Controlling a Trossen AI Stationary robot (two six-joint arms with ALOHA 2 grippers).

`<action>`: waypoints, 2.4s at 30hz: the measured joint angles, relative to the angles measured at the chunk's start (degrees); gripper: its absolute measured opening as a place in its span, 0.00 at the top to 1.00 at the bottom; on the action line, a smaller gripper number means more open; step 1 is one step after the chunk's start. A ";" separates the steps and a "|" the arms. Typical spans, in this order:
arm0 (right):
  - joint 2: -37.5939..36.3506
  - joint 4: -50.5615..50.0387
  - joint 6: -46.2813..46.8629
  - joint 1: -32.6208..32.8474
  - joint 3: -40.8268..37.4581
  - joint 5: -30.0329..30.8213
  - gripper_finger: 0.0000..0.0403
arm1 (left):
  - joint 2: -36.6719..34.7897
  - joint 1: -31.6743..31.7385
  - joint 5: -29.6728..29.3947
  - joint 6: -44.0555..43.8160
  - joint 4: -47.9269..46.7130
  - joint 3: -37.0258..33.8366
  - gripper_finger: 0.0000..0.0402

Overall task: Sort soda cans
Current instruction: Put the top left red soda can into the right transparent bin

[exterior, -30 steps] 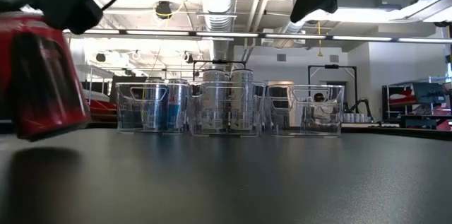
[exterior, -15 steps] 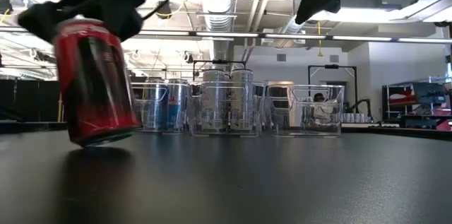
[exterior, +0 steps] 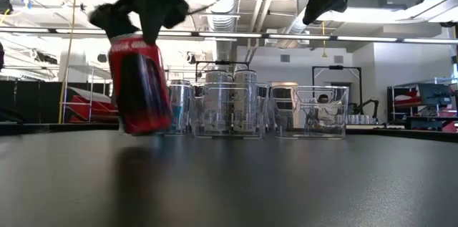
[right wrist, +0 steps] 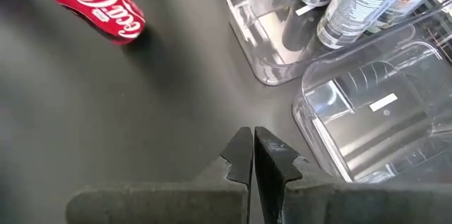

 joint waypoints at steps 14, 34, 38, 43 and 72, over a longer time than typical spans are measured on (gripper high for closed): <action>-0.15 -2.12 -0.34 2.49 -0.02 0.32 0.92 | 9.62 0.36 -3.41 20.58 -0.67 10.85 0.29; -0.15 -1.94 2.63 2.40 -0.02 3.04 0.77 | 10.55 5.20 -10.25 26.57 2.65 15.00 0.11; 0.05 -0.66 2.81 1.92 -0.02 4.87 0.73 | 10.54 6.28 -15.39 29.02 -2.29 20.28 0.11; 2.28 4.81 0.74 2.48 -0.07 3.27 0.62 | 5.20 2.52 -24.32 30.44 -8.29 21.19 0.11; 45.81 25.90 -54.52 3.16 23.16 -34.42 0.19 | -21.63 -17.21 -25.54 -11.88 -13.01 -9.41 0.11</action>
